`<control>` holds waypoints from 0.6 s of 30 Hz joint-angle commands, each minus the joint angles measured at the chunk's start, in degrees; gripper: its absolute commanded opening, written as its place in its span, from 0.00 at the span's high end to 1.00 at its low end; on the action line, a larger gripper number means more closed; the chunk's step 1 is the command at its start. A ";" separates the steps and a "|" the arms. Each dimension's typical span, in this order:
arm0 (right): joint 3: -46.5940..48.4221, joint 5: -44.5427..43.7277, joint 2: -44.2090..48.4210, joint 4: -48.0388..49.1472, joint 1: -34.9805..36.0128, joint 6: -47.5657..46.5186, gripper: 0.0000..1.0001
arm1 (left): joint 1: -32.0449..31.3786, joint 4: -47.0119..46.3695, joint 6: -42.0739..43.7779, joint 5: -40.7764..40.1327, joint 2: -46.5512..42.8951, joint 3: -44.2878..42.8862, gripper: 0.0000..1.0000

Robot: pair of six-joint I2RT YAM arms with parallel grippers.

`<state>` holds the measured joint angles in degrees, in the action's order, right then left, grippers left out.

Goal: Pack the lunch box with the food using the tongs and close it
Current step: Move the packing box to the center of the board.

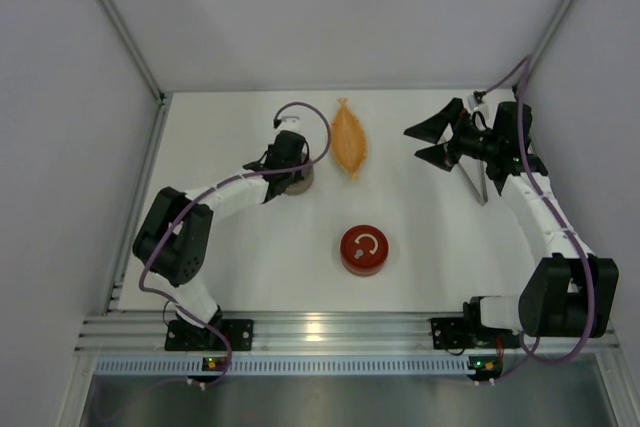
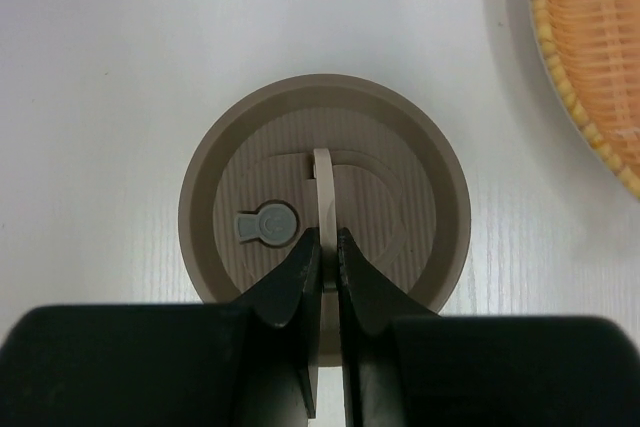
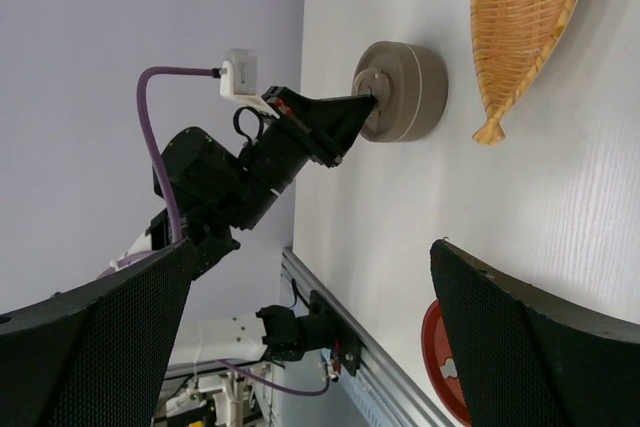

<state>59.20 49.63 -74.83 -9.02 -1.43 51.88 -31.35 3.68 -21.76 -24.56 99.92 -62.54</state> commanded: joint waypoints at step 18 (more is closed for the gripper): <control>-0.84 9.79 2.58 10.16 -1.21 -3.53 0.01 | 0.68 46.56 78.35 55.06 -12.54 5.94 1.00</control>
<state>57.93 57.14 -74.74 -3.11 -1.43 50.54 -30.48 33.32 42.44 26.96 88.92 -59.72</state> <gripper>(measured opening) 0.993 0.127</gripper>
